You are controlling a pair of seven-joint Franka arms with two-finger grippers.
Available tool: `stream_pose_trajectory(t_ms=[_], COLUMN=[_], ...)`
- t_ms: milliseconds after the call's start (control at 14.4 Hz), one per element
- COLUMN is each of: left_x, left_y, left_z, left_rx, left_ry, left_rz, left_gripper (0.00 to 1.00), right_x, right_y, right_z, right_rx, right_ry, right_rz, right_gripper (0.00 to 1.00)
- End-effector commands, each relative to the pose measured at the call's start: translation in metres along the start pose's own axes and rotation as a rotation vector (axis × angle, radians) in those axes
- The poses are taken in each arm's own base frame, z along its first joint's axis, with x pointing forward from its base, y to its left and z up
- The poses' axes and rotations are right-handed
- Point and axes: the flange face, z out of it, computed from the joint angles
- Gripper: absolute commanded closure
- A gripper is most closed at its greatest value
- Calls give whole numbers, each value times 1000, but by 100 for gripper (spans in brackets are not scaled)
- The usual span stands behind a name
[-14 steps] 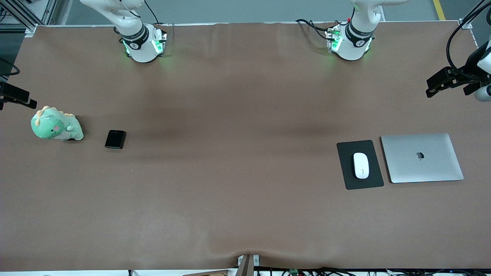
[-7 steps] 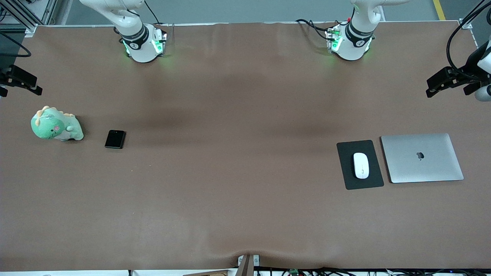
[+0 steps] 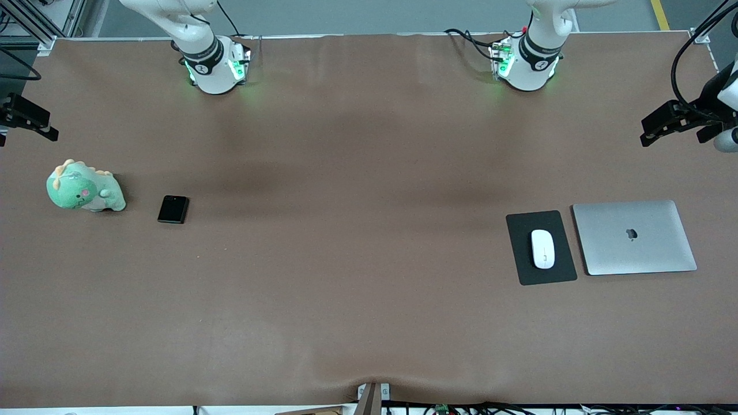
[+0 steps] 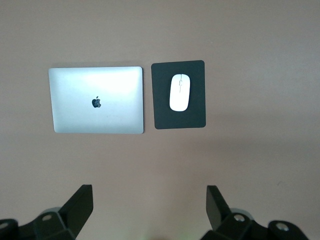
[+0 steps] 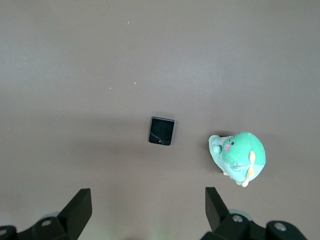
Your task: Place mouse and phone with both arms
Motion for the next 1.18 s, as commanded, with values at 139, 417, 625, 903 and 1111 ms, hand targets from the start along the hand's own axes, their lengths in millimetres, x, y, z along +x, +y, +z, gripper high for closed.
stream_pose_trajectory(t_ms=[139,417,625,903,1111], left_x=[-4,-4,-3,-3,-3], left_y=[0,-1,-2,-2,-1], left_z=[-8,-10,-13,-13,-14], left_rx=[-17,-19,-20,-20,-20], left_ry=[16,22,28,28,29], left_rz=[17,15,13,15,16], left_gripper=[0,0,0,0,0], right_x=[-10,-11,-12,-12,-12], right_y=[2,5,5,5,5], right_z=[1,2,1,0,1], right_rx=[18,13,13,13,13], right_ry=[-13,-23,-22,-22,-23], right_rz=[6,14,14,14,14], right_gripper=[0,0,0,0,0])
